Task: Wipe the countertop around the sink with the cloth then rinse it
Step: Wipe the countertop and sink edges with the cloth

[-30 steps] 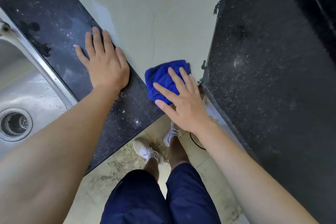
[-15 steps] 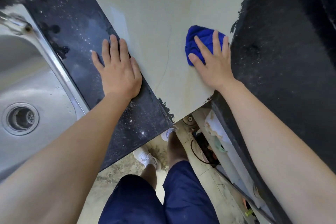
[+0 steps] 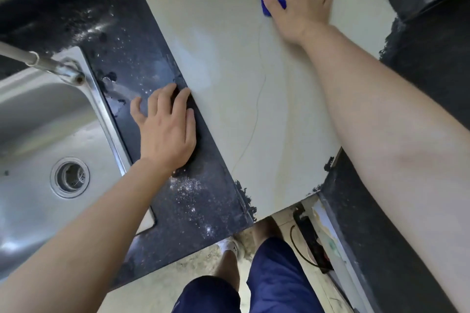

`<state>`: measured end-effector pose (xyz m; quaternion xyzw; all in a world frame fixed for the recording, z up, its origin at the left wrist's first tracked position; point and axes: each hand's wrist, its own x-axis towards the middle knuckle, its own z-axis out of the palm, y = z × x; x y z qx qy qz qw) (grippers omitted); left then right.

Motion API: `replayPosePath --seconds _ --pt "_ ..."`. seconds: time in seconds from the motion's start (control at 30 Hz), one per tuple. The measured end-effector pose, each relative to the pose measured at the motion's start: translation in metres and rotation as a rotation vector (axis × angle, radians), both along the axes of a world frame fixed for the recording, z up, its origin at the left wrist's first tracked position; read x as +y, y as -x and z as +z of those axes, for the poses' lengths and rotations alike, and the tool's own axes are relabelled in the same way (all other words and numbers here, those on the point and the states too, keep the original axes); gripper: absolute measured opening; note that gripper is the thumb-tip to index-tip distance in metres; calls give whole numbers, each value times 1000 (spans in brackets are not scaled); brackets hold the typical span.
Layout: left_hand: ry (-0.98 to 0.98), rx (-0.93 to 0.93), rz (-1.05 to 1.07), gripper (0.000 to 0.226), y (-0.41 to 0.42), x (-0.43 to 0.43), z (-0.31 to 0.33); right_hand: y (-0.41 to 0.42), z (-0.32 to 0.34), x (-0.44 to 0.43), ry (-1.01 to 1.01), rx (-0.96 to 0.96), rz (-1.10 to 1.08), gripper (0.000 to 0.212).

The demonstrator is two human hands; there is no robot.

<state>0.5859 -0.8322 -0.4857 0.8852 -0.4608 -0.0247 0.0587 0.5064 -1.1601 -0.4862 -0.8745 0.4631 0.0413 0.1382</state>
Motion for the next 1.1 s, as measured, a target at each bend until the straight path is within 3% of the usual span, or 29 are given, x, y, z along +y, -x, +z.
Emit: replayPosePath --seconds 0.17,0.37,0.57,0.73,0.97,1.1 --pt "1 31 168 45 -16 -10 1 -9 -3 -43 42 -54 134 70" --pt "-1 40 242 49 -31 -30 -2 -11 -7 -10 73 -109 65 63" --pt "-1 70 309 55 -55 -47 -10 73 -14 139 41 -280 465 53" --pt "24 93 336 58 -55 -49 -13 75 -11 112 -25 -237 657 56" --pt "37 90 333 56 -57 -50 -15 -63 -11 -9 74 -164 252 62" --pt "41 89 340 56 -58 -48 -17 -139 -8 24 102 -151 78 60"
